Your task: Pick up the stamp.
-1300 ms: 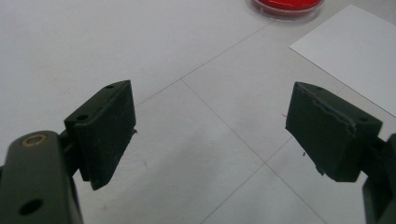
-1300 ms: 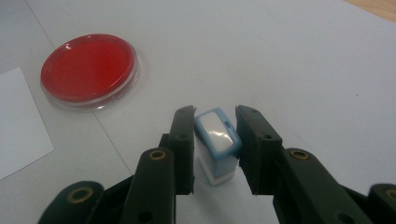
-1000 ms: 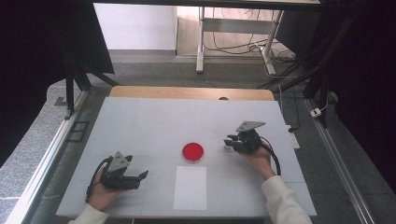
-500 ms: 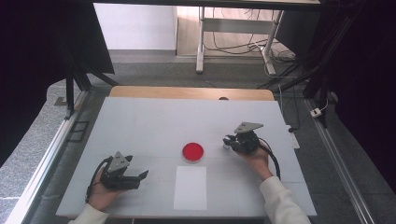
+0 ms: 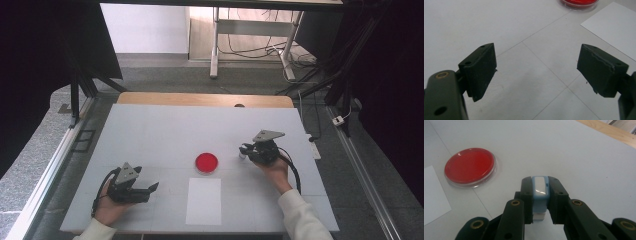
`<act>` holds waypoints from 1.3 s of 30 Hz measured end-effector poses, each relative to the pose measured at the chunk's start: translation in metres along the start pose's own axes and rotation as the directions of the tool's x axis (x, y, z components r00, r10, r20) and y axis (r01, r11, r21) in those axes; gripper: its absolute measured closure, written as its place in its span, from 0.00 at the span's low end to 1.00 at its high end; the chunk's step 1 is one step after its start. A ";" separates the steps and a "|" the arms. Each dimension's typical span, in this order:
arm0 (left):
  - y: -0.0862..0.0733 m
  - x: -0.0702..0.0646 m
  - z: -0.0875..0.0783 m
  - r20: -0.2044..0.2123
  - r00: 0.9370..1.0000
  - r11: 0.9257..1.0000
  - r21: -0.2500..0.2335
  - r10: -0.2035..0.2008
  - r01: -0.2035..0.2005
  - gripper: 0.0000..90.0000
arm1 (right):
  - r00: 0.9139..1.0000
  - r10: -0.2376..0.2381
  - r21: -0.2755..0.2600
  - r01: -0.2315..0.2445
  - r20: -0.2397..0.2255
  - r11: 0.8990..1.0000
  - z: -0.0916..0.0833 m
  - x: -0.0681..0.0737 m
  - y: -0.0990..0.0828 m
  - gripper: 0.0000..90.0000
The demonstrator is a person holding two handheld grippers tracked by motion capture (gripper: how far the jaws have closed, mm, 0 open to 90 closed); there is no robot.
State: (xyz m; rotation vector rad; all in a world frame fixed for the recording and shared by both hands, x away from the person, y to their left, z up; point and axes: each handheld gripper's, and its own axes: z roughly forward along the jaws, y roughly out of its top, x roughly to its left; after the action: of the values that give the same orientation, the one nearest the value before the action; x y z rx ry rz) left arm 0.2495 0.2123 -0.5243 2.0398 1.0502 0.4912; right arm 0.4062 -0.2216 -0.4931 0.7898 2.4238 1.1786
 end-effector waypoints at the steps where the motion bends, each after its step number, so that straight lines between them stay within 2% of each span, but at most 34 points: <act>1: 0.000 0.000 0.000 0.000 1.000 1.000 0.000 0.000 0.000 0.18 | 1.000 0.002 -0.007 -0.002 -0.001 1.000 -0.001 0.000 0.000 0.84; 3: 0.000 0.000 0.000 0.000 1.000 1.000 0.001 0.001 -0.001 0.18 | 1.000 0.006 -0.024 -0.006 0.002 1.000 -0.005 0.000 0.001 0.84; 11: 0.000 0.000 0.000 0.000 1.000 1.000 0.000 -0.001 0.001 0.18 | 1.000 0.026 -0.036 -0.026 0.000 0.999 -0.012 0.000 0.001 0.84; 15: 0.000 0.000 0.000 -0.001 1.000 1.000 0.000 0.000 0.000 0.18 | 0.999 0.051 -0.073 -0.052 -0.011 0.996 -0.018 0.000 0.003 0.84; 27: 0.000 0.000 0.000 -0.001 1.000 1.000 -0.001 0.000 0.000 0.18 | 0.997 0.075 -0.111 -0.076 -0.016 0.991 -0.031 0.005 0.007 0.84; 35: 0.000 -0.001 0.001 -0.001 1.000 1.000 -0.003 0.003 -0.003 0.18 | 0.995 0.090 -0.134 -0.095 -0.042 0.986 -0.038 0.006 0.008 0.84; 39: 0.000 -0.001 0.001 -0.001 1.000 1.000 -0.006 0.006 -0.006 0.18 | 0.994 0.088 -0.138 -0.096 -0.064 0.986 -0.042 0.013 0.009 0.84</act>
State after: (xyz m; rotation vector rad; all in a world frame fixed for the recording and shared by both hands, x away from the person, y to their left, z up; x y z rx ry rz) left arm 0.2493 0.2113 -0.5249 2.0378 1.0424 0.4981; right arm 0.3778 -0.2348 -0.4612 0.8433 2.3403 1.4090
